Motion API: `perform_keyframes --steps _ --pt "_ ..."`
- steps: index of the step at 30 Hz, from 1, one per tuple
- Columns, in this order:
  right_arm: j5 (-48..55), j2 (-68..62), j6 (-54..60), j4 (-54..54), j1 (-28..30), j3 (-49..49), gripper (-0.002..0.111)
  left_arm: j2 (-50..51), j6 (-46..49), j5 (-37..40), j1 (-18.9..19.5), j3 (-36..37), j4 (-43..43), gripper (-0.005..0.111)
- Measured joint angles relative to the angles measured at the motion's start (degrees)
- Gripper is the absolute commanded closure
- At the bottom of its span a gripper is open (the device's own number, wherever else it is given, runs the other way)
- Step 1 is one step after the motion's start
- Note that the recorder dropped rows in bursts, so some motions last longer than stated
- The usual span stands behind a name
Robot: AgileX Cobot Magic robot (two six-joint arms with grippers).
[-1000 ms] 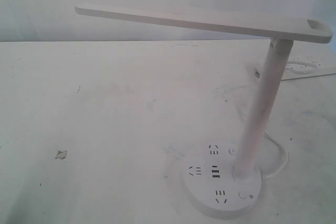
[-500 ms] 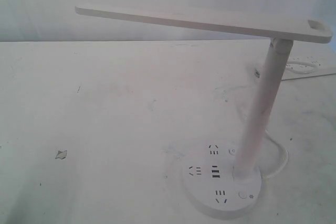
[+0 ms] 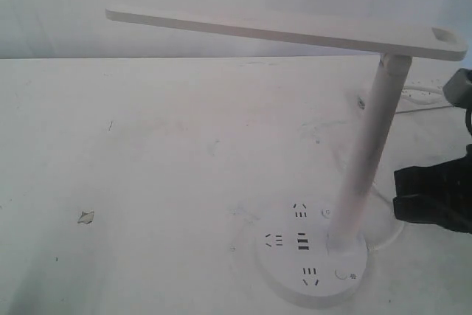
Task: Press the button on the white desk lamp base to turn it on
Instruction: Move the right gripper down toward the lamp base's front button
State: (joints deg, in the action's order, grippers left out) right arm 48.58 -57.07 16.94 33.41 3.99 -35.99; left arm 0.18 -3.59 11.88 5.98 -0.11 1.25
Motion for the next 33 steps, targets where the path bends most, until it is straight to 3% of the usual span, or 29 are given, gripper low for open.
perform_keyframes --steps 11,33 --pt "-8.3 -3.3 1.7 7.6 -2.8 8.2 0.108 0.0 0.0 0.0 0.0 0.0 0.0 0.107" --pt "-10.7 -10.7 7.7 16.8 -2.8 8.5 0.108 0.0 0.0 0.0 0.0 0.0 0.0 0.107"
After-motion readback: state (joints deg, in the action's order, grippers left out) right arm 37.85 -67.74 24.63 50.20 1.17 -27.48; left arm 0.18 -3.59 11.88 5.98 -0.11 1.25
